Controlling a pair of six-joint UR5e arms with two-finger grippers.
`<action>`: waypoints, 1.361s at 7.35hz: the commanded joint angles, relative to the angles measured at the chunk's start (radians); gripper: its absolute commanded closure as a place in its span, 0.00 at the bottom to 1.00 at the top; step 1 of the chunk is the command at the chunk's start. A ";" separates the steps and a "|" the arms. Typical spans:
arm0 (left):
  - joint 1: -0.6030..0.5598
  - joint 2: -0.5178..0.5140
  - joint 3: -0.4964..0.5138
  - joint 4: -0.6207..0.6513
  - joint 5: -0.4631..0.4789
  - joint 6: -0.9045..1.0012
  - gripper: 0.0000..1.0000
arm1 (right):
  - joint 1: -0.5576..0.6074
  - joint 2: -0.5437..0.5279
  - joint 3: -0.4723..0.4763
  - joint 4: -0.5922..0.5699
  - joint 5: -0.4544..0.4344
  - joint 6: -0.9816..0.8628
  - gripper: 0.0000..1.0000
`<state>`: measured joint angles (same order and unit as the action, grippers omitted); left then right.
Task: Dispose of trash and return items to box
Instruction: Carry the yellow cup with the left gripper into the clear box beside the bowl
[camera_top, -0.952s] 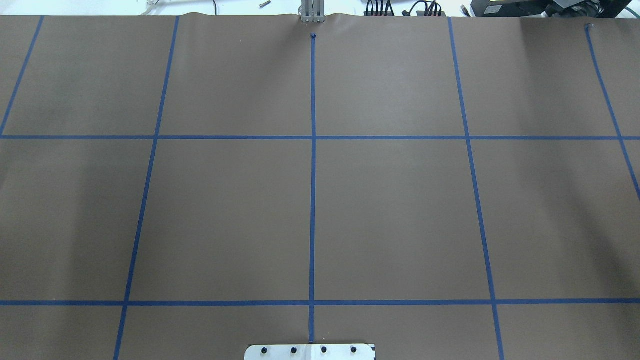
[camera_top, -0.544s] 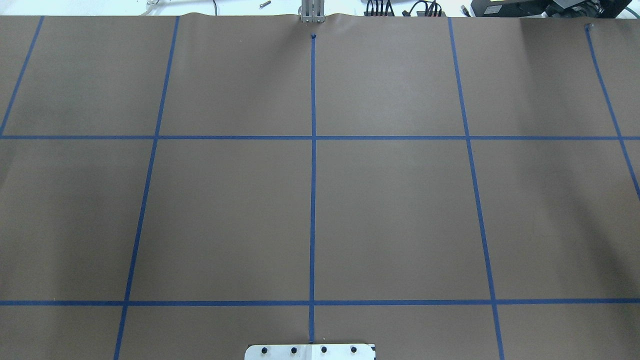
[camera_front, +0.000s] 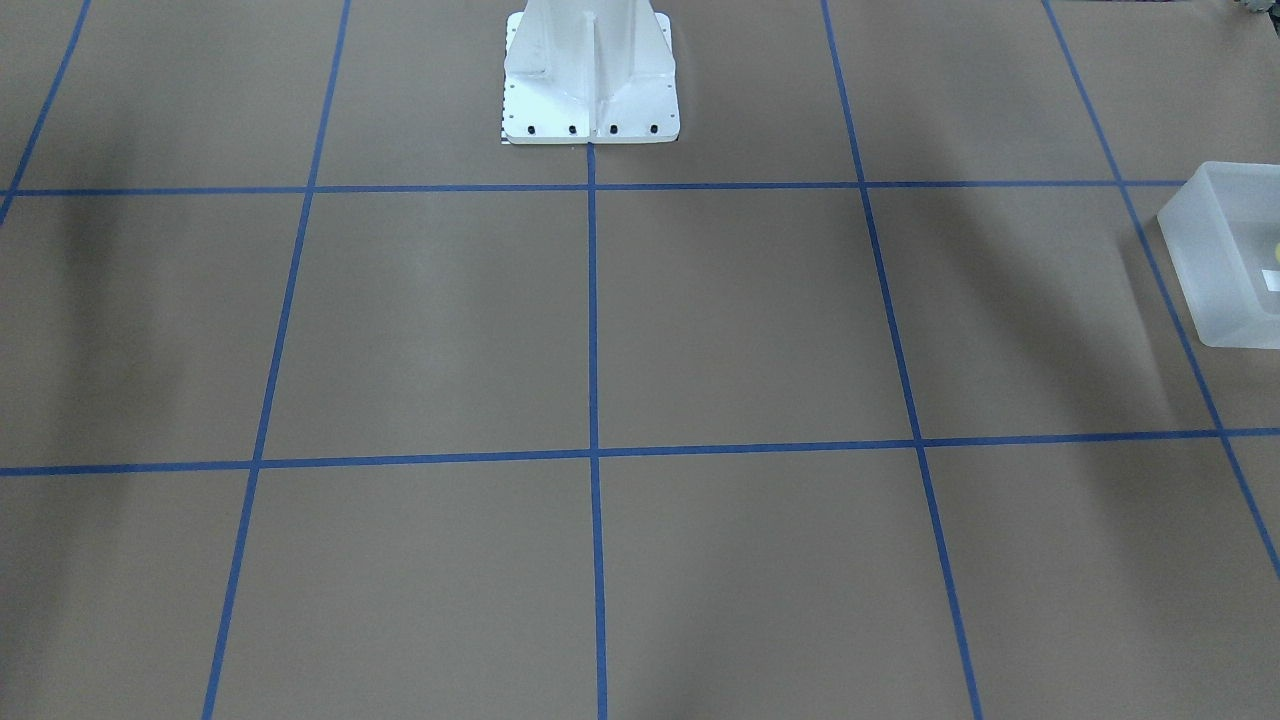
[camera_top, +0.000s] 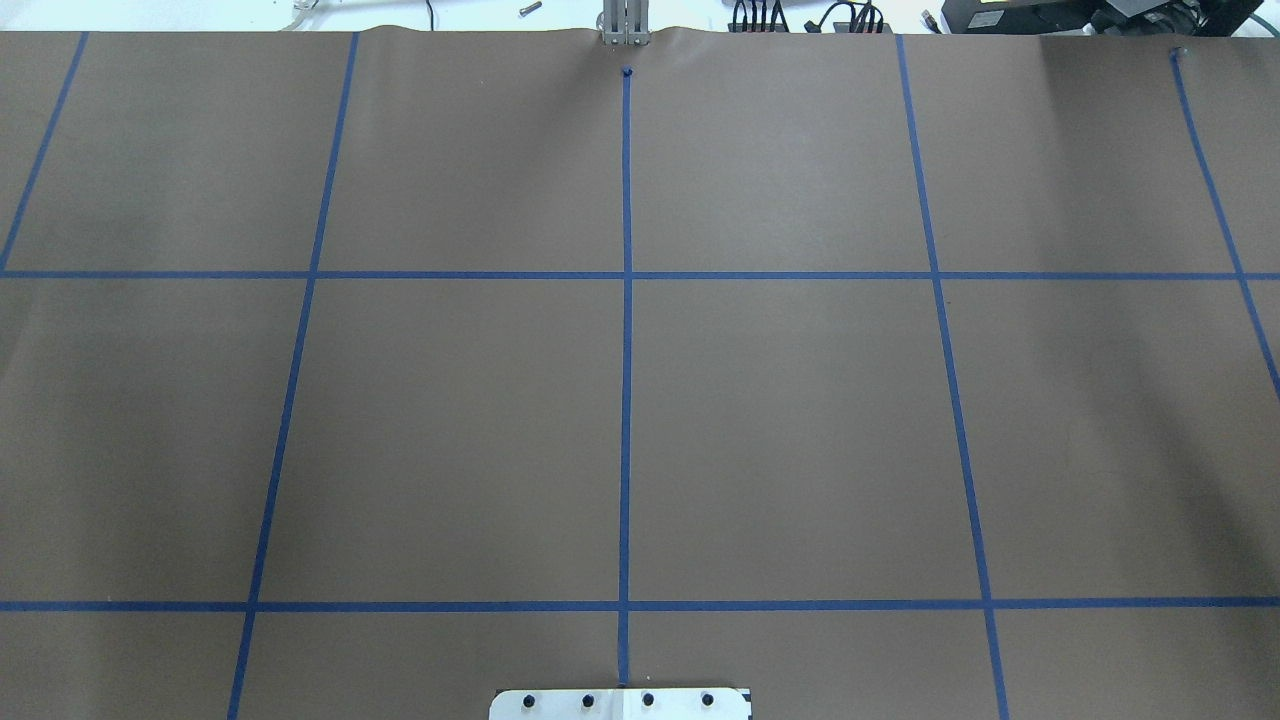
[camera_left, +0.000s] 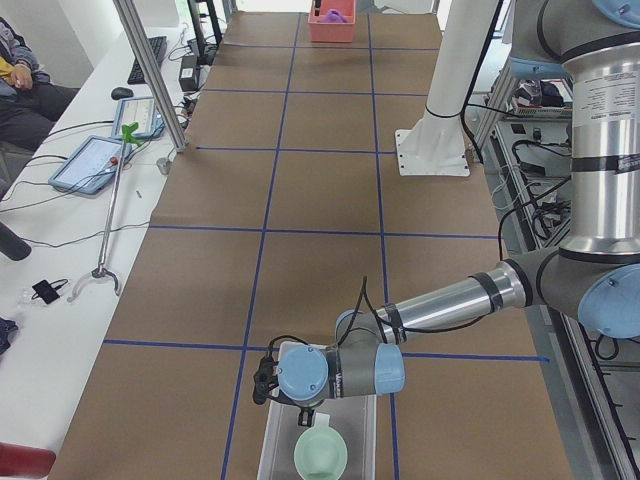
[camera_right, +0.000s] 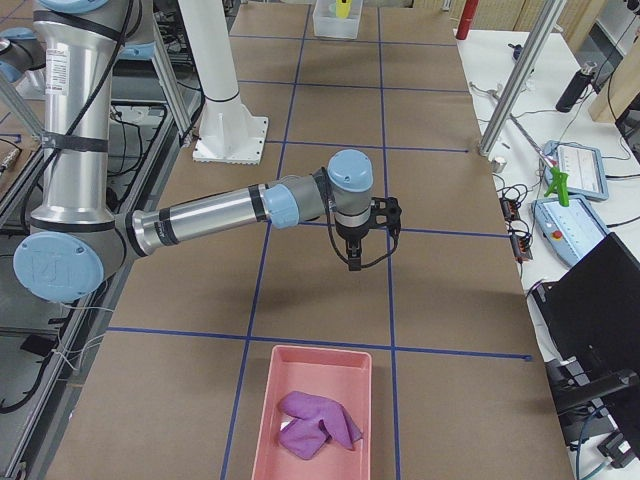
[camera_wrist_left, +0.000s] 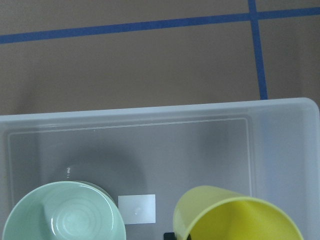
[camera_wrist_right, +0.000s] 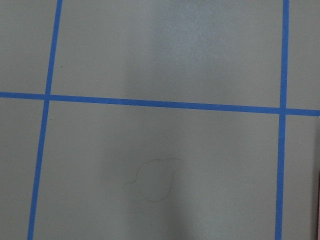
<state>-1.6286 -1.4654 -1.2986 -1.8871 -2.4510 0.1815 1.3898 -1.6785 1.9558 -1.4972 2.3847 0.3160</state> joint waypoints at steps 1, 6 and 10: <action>0.048 -0.001 0.050 -0.109 0.001 -0.115 1.00 | 0.000 -0.001 0.000 0.000 0.002 0.000 0.00; 0.058 -0.003 0.055 -0.109 0.000 -0.119 0.02 | 0.000 -0.001 0.000 0.000 0.002 0.000 0.00; 0.049 -0.009 -0.066 -0.081 -0.009 -0.114 0.02 | 0.000 -0.001 0.000 0.000 0.002 0.000 0.00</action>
<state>-1.5746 -1.4750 -1.3137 -1.9817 -2.4588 0.0651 1.3898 -1.6797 1.9558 -1.4972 2.3858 0.3160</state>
